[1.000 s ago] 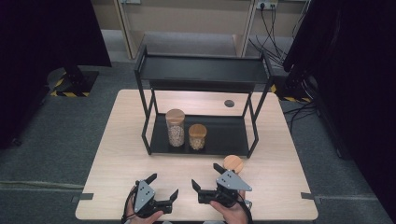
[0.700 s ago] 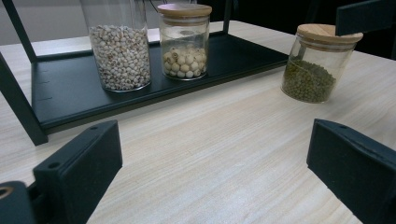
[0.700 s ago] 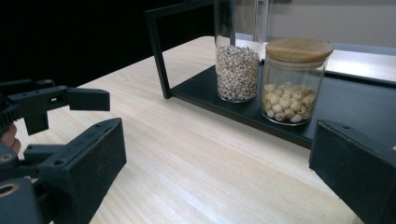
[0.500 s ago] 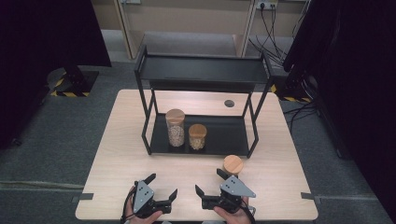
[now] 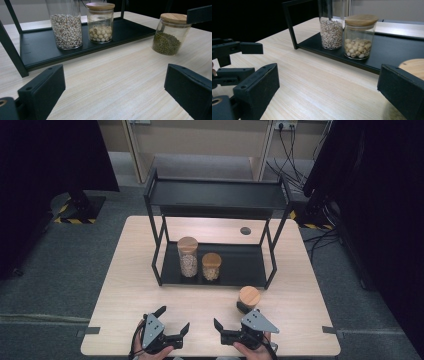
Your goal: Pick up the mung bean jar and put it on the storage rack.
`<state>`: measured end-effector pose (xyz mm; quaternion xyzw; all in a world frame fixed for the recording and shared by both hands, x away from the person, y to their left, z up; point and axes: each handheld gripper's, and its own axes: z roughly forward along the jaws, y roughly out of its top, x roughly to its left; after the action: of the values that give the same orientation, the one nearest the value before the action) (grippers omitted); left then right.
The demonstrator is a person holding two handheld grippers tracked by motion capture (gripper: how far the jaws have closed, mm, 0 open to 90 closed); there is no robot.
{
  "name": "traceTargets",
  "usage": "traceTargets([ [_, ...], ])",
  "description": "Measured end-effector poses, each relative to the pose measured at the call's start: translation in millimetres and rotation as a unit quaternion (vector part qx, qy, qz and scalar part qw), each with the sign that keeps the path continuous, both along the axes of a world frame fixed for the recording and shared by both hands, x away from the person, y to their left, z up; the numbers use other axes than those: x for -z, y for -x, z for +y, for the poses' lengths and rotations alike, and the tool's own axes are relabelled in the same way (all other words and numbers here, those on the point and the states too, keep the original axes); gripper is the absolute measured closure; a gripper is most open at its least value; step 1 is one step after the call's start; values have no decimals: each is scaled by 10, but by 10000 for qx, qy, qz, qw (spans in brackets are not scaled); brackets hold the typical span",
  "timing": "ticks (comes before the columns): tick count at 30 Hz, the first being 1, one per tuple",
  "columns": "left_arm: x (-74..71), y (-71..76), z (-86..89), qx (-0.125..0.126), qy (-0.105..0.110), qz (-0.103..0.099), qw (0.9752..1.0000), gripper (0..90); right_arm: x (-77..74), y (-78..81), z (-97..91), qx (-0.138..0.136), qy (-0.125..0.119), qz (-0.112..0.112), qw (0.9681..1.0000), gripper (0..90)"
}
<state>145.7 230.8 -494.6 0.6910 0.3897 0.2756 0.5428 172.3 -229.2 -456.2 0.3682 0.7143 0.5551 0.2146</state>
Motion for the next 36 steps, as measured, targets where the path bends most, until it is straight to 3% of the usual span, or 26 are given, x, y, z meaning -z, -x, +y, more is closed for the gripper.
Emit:
traceTargets([
  [10, 3, -7, -5, 7, -11, 10, 10000, 27, 37, 55, -124, 157, -38, 58, 9999, 44],
  [23, 0, -6, 0, 4, -13, 8, 10000, 27, 29, 173, -215, 504, 13, -45, 9987, 46],
  [36, 2, -7, -1, 4, -8, 11, 10000, 27, 39, 131, -246, 894, 151, -58, 9959, 49],
])
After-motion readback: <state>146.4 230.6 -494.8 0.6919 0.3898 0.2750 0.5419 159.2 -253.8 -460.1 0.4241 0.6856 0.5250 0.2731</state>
